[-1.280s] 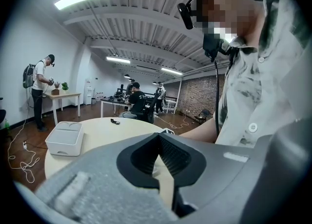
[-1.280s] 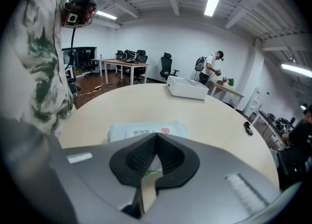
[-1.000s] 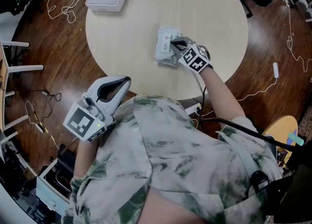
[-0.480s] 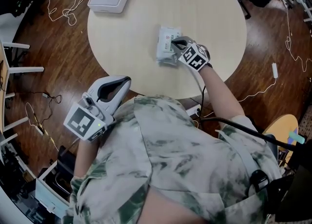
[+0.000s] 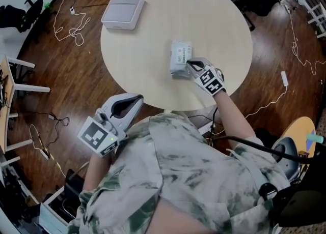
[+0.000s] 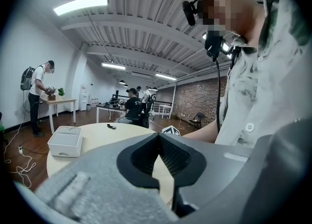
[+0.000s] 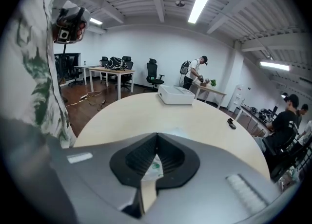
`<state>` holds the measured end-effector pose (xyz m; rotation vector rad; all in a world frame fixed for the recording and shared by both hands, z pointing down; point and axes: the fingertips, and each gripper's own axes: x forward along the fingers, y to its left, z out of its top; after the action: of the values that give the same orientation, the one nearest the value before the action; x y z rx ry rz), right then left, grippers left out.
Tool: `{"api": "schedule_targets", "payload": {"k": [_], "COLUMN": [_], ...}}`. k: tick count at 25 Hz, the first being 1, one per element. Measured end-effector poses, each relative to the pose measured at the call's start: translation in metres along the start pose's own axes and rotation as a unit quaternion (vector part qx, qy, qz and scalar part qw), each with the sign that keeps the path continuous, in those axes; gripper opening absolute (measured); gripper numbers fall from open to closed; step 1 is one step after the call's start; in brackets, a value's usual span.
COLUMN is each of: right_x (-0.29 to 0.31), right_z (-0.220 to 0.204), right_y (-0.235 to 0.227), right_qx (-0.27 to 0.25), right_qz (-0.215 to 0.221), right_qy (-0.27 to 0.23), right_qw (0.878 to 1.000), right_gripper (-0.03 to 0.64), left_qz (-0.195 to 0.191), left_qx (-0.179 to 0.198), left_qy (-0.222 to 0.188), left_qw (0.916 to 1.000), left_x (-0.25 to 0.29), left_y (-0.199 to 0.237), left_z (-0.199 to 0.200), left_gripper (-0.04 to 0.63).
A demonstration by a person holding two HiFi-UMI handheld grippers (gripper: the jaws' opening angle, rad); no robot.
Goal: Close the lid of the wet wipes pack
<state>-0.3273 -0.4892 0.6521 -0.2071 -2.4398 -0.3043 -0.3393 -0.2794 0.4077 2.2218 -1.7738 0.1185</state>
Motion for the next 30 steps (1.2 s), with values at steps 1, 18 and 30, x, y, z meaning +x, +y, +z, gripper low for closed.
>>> {"api": "schedule_targets", "payload": {"k": [1,18,30], "right_x": [-0.007,-0.105,-0.168], "right_z": [0.007,0.12,0.156], "right_y": [0.008,0.176,0.248], "right_qx": [0.002,0.046,0.04], "right_qz": [-0.006,-0.042,-0.063], "right_qy": [-0.007,-0.117,-0.143], "right_qw": [1.0,0.991,0.987], "right_gripper": [0.003,0.003,0.003], "left_qz": [-0.003,-0.076,-0.132], "left_qx": [-0.001,0.01,0.034], "left_qy": [-0.002,-0.019,-0.022], "left_qw": [1.0,0.9969,0.9905], "left_x": [-0.007,-0.105,-0.121], "left_y": [-0.002,-0.046,-0.089], "left_z": [-0.001,-0.03,-0.041], "left_gripper": [0.0,0.0,0.0]}}
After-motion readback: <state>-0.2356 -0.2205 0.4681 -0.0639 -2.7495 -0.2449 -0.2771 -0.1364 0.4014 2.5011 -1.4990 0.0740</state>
